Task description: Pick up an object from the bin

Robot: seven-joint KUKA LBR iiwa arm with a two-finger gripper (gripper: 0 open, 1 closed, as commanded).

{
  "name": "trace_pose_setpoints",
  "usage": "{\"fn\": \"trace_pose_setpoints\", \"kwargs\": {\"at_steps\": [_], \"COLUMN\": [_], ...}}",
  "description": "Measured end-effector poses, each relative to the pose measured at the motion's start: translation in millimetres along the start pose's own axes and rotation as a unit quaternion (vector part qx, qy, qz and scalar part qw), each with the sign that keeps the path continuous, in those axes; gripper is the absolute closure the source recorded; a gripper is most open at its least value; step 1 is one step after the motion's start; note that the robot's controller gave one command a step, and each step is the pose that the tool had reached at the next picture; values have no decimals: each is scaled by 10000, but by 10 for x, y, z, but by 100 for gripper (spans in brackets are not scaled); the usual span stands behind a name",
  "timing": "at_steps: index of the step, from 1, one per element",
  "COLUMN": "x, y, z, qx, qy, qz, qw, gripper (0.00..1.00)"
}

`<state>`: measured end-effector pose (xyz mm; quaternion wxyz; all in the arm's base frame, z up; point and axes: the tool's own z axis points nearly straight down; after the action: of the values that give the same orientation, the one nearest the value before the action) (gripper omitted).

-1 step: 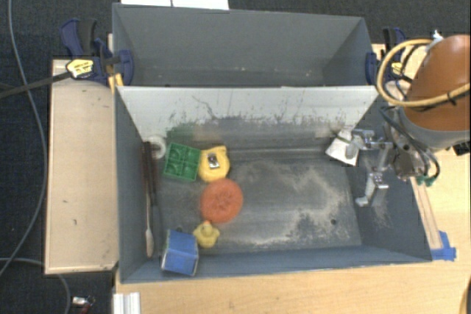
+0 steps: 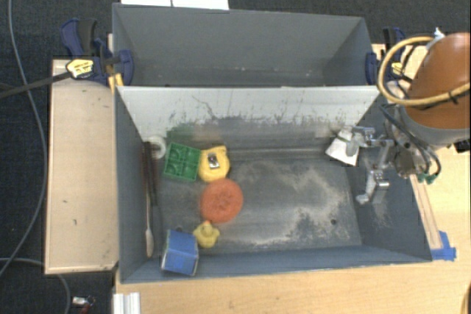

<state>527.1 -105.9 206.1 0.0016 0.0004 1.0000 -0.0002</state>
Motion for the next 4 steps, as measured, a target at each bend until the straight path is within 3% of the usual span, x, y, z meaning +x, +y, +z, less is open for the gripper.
{"fn": "trace_pose_setpoints", "kwargs": {"at_steps": [1,2,3,4], "x": [41,-187,-137,-243], "y": [324,642,872,1072], "z": [172,331,687,835], "qx": [14,-6,-4,7], "qy": [-15,-18,-6,-34], "qz": [-391,-313,-716,-1799], "qw": [9992,9995,9974,9837], "gripper": [0,0,0,0]}}
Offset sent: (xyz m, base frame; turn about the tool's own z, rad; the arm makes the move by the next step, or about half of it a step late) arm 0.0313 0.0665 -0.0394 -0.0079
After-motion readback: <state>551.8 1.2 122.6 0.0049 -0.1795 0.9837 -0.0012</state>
